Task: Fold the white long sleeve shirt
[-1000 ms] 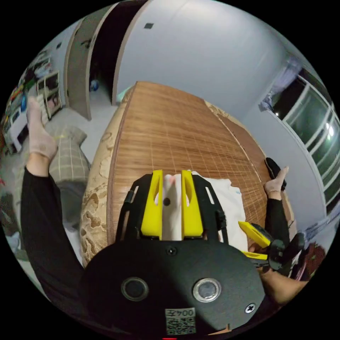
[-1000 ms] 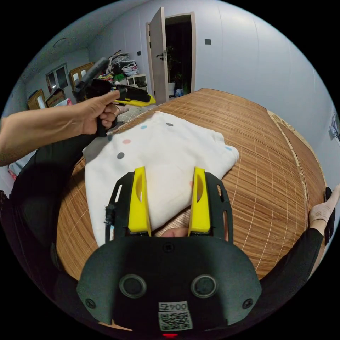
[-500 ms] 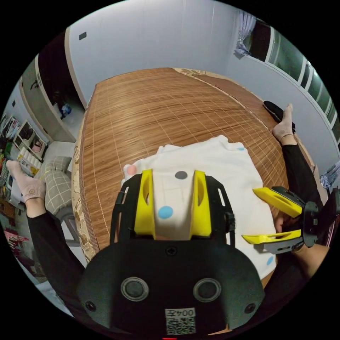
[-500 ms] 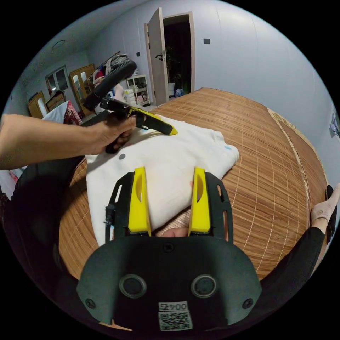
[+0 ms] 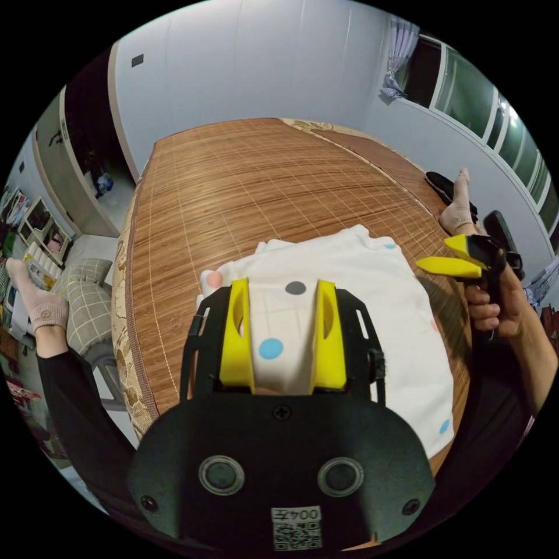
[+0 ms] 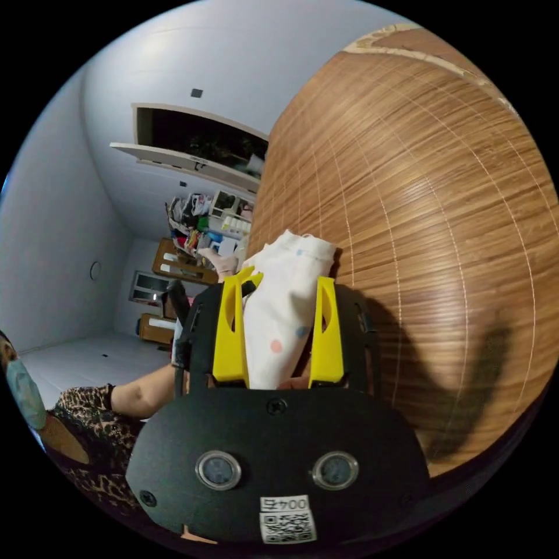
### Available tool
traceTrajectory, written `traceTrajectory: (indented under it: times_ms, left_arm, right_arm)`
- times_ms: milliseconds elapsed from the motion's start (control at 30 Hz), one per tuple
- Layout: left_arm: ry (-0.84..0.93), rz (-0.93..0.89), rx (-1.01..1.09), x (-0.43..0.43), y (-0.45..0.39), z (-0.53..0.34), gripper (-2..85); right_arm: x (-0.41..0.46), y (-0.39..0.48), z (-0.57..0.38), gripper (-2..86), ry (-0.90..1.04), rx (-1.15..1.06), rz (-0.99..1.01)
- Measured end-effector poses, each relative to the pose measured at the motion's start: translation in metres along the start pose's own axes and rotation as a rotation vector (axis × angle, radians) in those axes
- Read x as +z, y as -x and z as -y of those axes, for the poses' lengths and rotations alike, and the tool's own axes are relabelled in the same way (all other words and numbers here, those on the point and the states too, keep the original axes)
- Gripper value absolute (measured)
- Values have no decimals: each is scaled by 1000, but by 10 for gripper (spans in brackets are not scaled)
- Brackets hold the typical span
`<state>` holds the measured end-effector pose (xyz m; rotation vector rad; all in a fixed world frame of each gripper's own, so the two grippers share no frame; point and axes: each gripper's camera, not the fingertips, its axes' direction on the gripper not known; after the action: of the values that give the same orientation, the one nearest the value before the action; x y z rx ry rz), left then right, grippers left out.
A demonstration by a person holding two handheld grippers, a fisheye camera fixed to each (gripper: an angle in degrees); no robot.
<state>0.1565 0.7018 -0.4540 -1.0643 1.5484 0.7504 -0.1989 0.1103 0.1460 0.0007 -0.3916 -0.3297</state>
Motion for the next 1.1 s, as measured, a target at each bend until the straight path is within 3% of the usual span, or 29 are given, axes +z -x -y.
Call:
traceTrajectory:
  times_ms: [100,233,400,700,867,1100]
  left_arm:
    - [-3,-7,-4,1,-2,-1,152]
    - [-5,-4,-4,2,-7,-2,152]
    - [-8,-8,-9,2,-10,-3,149]
    - [-8,-5,-26,3,-17,-5,139]
    - [-7,4,-19,3,-24,-7,139]
    - [-8,7,-18,3,-31,-10,140]
  right_arm:
    - [1,-20,20,169,45,21,-35]
    - [13,-42,29,148,62,86,69]
    - [20,-42,40,50,80,69,7]
    - [18,-37,34,60,54,0,-139]
    - [1,9,21,61,-96,-186,-265]
    - [81,66,15,80,13,-450,-268]
